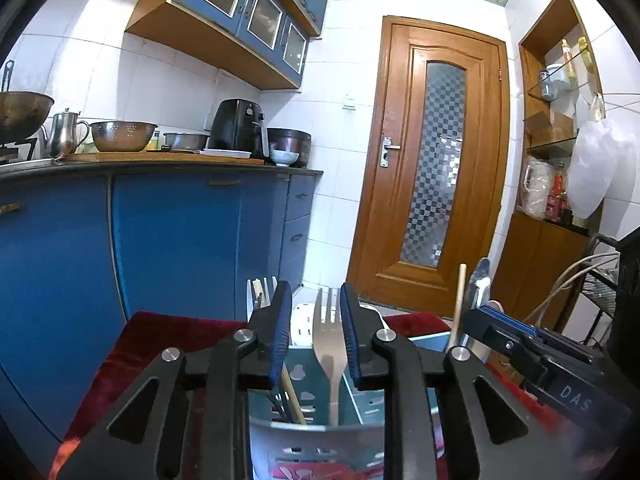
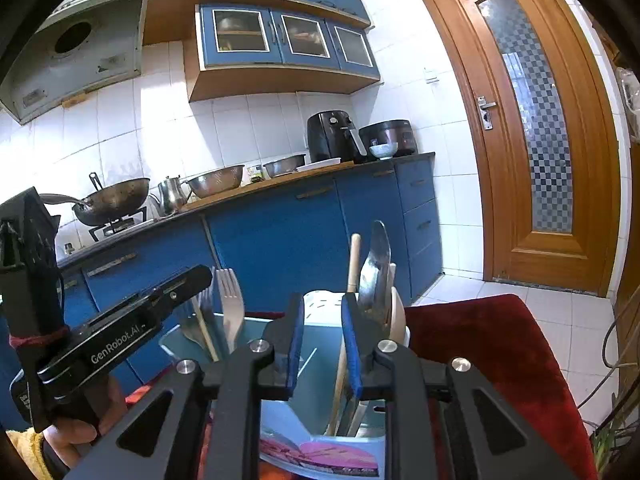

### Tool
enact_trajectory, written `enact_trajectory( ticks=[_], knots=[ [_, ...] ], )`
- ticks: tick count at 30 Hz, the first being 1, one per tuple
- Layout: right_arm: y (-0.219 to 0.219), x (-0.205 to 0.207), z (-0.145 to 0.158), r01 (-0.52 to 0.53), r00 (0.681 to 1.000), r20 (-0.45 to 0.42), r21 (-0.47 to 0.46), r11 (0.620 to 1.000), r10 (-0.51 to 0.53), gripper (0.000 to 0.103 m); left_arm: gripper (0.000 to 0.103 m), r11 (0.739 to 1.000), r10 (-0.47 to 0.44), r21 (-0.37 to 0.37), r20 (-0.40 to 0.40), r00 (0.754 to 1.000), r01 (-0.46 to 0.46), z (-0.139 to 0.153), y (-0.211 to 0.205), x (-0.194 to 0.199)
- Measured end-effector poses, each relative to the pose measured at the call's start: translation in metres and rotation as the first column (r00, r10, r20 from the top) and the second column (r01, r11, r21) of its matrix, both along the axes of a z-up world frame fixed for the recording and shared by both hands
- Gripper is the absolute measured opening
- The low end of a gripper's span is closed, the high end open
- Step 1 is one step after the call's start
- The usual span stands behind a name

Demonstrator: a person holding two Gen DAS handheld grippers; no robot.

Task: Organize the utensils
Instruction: 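Lower the fork into the blue holder with the left tool while the right tool drops the chopstick in, then move both open tools back toward the remaining fork and chopstick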

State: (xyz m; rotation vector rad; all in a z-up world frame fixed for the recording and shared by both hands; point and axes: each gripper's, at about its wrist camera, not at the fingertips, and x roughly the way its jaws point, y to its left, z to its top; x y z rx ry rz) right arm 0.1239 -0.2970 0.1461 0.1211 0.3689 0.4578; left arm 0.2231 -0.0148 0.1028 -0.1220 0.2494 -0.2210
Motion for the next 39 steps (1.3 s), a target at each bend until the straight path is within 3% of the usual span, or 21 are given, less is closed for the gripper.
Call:
enact_trajectory(
  ticks=[10, 20, 27, 39],
  knots=[
    [-0.009, -0.03, 0.021, 0.014, 0.998, -0.053, 0.008, 1.0, -0.014, 0.023, 0.025, 1.0, 0.006, 0.019, -0.042, 0.999, -0.005, 0.017, 0.006, -0.036],
    [-0.015, -0.066, 0.028, -0.016, 0.99, -0.143, 0.012, 1.0, 0.018, 0.023, 0.024, 0.999, -0.011, 0.032, -0.135, 0.991, 0.015, 0.023, 0.015, -0.078],
    [-0.011, -0.09, 0.025, -0.014, 0.981, -0.194, -0.049, 0.999, 0.004, 0.023, 0.024, 0.997, -0.014, 0.075, -0.174, 0.985, 0.027, 0.025, 0.015, -0.106],
    [0.004, -0.119, 0.0, -0.054, 0.945, -0.328, -0.144, 0.988, 0.004, 0.023, 0.024, 0.994, -0.044, 0.081, -0.335, 0.941, 0.075, 0.006, 0.02, -0.135]
  ],
)
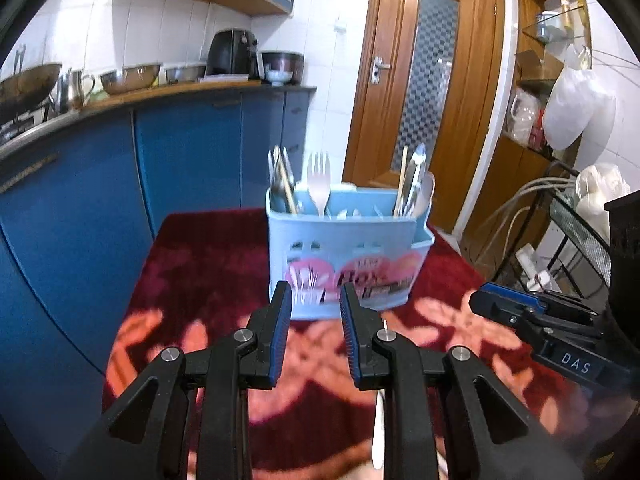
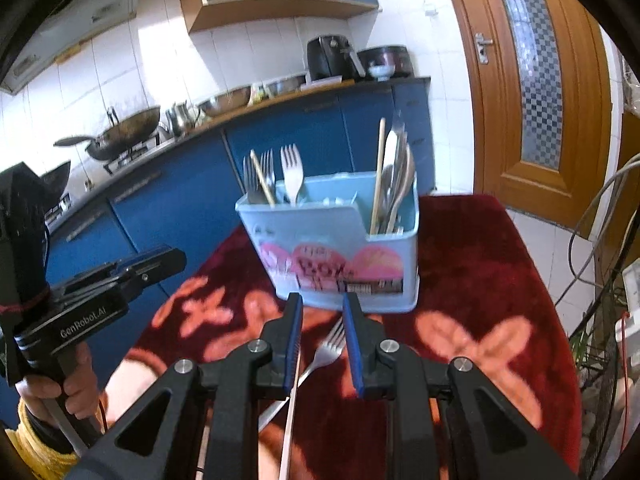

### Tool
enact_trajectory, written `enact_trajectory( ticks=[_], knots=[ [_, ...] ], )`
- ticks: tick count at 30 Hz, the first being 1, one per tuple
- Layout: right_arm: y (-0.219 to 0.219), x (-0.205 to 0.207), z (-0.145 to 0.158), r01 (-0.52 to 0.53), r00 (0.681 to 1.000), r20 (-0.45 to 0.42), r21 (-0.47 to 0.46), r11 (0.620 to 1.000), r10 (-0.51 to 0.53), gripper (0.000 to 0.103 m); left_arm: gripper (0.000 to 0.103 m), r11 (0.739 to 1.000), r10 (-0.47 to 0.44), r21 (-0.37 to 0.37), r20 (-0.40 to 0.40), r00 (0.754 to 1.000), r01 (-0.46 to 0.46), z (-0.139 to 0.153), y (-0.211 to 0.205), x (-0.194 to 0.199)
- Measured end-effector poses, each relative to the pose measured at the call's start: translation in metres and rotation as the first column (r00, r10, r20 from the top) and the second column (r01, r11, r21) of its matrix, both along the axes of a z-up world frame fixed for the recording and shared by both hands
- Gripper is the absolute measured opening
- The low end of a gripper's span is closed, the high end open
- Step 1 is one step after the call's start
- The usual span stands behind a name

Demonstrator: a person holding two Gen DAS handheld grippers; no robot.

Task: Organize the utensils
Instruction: 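Move both open tools back toward the remaining fork and chopstick, then grasp the last wooden chopstick with the right tool while the left tool grasps the silver fork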

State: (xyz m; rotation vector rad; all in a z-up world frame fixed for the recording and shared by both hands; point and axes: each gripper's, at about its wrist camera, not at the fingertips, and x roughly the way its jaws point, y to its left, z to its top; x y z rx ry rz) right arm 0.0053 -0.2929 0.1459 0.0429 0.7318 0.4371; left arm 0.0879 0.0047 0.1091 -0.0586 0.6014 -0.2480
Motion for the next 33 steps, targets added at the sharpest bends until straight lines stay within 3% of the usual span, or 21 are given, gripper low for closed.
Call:
enact_trajectory(
  ticks=[16, 33],
  knots=[
    [0.025, -0.012, -0.053, -0.07, 0.977, -0.208, -0.085, 0.994, 0.051, 0.023, 0.024, 0.999, 0.033, 0.018, -0.185, 0.982, -0.03, -0.051, 0.021, 0.0],
    [0.053, -0.011, -0.094, -0.136, 0.944, -0.321, -0.162, 0.977, 0.078, 0.023, 0.025, 0.999, 0.053, 0.014, -0.244, 0.968, -0.051, -0.074, 0.031, -0.001]
  ],
)
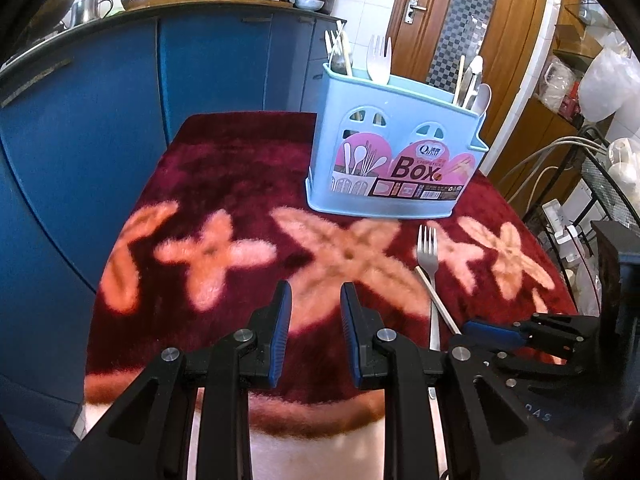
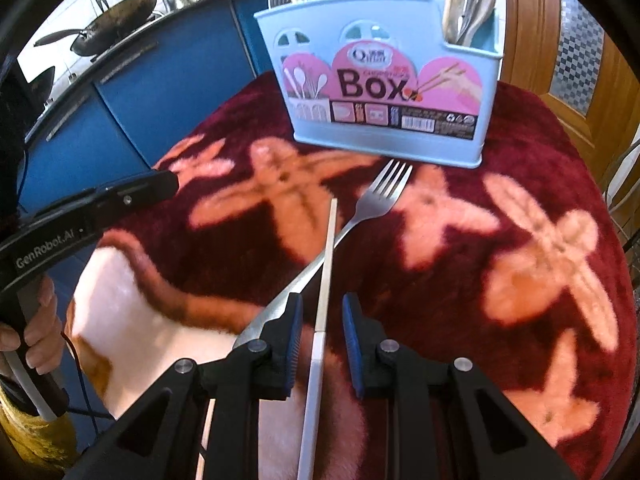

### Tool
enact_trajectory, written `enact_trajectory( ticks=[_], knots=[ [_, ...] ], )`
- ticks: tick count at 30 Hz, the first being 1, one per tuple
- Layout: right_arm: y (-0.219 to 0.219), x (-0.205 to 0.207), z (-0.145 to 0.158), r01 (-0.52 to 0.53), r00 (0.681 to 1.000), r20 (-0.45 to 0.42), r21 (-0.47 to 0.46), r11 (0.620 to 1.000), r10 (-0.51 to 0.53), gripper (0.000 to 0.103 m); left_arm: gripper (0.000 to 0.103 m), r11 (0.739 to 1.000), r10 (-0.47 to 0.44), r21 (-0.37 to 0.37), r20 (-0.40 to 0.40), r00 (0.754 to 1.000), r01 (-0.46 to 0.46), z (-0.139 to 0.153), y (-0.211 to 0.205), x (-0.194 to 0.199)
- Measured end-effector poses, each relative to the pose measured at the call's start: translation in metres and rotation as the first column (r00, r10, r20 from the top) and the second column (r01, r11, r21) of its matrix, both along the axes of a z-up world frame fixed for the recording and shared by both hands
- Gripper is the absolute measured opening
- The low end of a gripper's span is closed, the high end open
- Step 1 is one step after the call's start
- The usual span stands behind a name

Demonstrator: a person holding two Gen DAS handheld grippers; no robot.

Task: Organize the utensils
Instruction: 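Grasp the last wooden chopstick with the right tool while the left tool grasps the silver fork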

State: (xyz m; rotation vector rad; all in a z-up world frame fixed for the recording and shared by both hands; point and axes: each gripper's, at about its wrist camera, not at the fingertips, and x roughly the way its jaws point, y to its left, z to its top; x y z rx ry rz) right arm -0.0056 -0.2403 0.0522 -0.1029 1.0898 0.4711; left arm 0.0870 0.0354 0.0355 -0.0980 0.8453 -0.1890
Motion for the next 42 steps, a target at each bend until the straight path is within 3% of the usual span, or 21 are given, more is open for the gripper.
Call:
enact_trajectory(
  ticks=[5, 8, 16, 24, 35, 42],
  knots=[
    [0.002, 0.0, -0.003, -0.014, 1.0, 0.007, -0.01, 1.0, 0.014, 0.022, 0.024, 1.0, -0.005, 0.008, -0.008, 1.0, 0.005, -0.002, -0.005, 0.0],
    [0.001, -0.001, -0.004, -0.016, 1.0, 0.02, -0.021, 1.0, 0.017, 0.01, 0.025, 1.0, -0.014, 0.016, -0.013, 1.0, 0.014, -0.002, -0.01, 0.001],
    [-0.027, -0.001, 0.007, 0.04, 0.999, 0.013, 0.114, 0.993, -0.042, 0.007, 0.025, 0.998, -0.058, 0.022, -0.038, 0.998, 0.059, -0.004, -0.032, 0.008],
    [-0.061, 0.0, 0.03, 0.101, 0.991, 0.071, 0.175, 0.979, -0.115, 0.007, 0.025, 0.99, -0.131, 0.036, -0.077, 0.988, 0.134, -0.006, -0.066, 0.016],
    [-0.102, 0.005, 0.034, 0.171, 0.979, 0.071, 0.242, 0.955, -0.193, 0.007, 0.025, 0.965, -0.239, 0.057, -0.196, 0.951, 0.255, -0.024, -0.117, 0.046],
    [-0.113, 0.009, 0.031, 0.187, 0.975, 0.066, 0.268, 0.945, -0.212, 0.007, 0.024, 0.958, -0.259, 0.054, -0.269, 0.928, 0.283, -0.041, -0.127, 0.064]
  ],
)
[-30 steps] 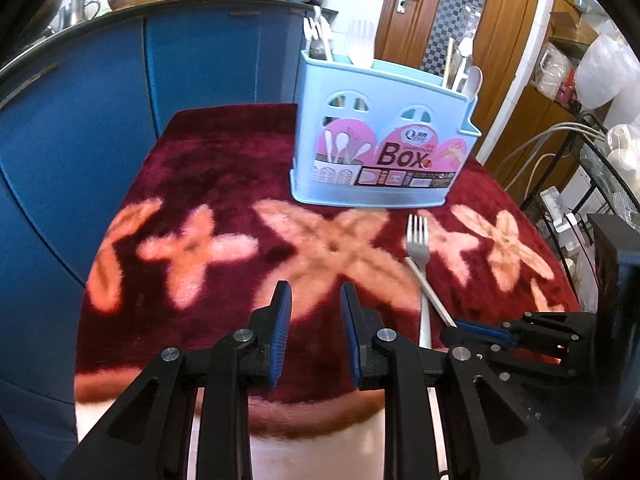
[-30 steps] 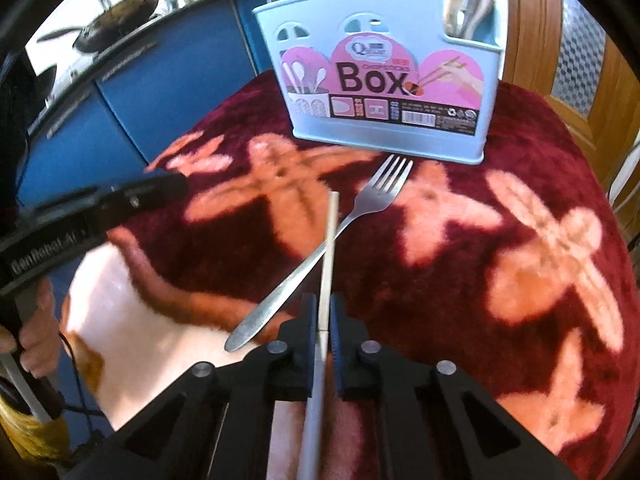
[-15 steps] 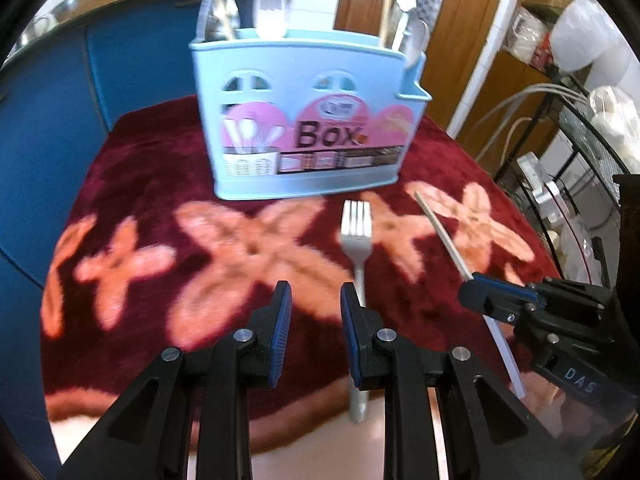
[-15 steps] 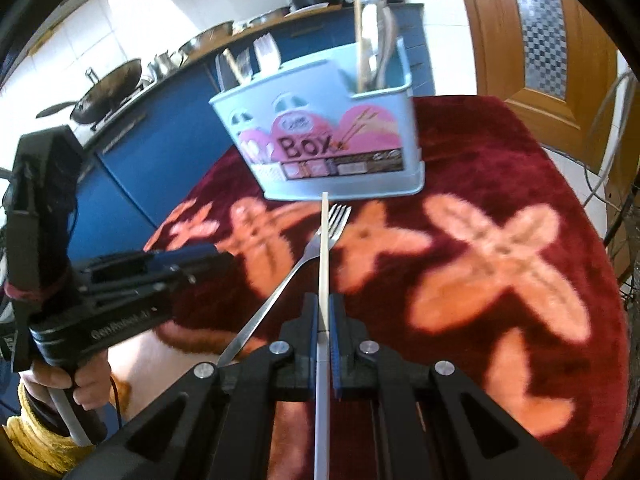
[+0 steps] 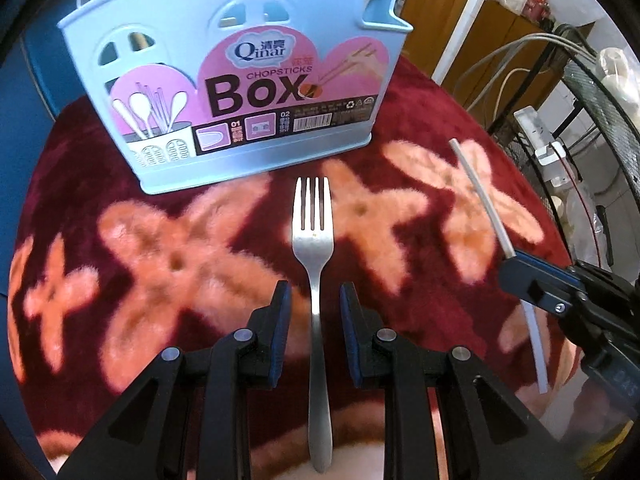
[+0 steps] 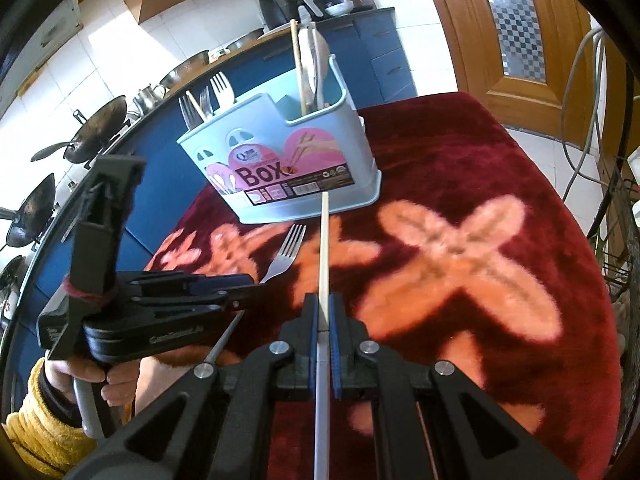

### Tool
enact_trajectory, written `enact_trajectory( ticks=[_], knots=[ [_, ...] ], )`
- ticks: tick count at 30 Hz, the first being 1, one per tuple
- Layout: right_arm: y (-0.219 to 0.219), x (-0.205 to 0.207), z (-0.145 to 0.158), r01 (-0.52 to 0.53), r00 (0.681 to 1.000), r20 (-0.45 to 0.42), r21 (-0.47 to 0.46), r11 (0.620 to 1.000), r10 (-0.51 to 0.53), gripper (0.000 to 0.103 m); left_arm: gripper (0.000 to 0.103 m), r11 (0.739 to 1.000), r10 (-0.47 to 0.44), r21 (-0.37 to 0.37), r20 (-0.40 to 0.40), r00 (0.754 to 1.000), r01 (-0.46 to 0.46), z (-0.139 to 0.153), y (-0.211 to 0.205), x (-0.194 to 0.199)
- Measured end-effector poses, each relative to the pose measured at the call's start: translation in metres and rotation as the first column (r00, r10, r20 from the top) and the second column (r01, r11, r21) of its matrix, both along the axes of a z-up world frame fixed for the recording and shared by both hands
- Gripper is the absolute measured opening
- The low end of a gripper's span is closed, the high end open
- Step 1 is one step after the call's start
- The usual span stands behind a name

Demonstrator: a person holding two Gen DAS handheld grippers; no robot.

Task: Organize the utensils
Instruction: 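Grasp the last wooden chopstick with the right tool while the left tool grasps the silver fork, then lift the silver fork with the left tool while the right tool lifts the chopstick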

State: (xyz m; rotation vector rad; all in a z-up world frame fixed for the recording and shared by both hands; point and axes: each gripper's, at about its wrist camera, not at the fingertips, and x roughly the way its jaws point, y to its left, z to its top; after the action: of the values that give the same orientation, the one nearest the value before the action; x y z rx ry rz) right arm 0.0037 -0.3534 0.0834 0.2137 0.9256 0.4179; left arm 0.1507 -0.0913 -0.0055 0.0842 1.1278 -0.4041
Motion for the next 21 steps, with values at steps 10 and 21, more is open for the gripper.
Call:
enact_trajectory(
  ticks=[10, 21],
  knots=[
    [-0.007, 0.006, -0.003, 0.013, 1.0, 0.001, 0.032, 0.999, -0.013, 0.007, 0.013, 0.999, -0.03, 0.032, -0.021, 0.999, 0.03, -0.005, -0.011, 0.014],
    [-0.005, 0.003, 0.009, 0.018, 0.999, 0.05, 0.04, 0.999, -0.02, 0.007, 0.005, 0.991, 0.025, -0.13, 0.058, 0.998, -0.017, 0.009, 0.014, -0.006]
  ],
)
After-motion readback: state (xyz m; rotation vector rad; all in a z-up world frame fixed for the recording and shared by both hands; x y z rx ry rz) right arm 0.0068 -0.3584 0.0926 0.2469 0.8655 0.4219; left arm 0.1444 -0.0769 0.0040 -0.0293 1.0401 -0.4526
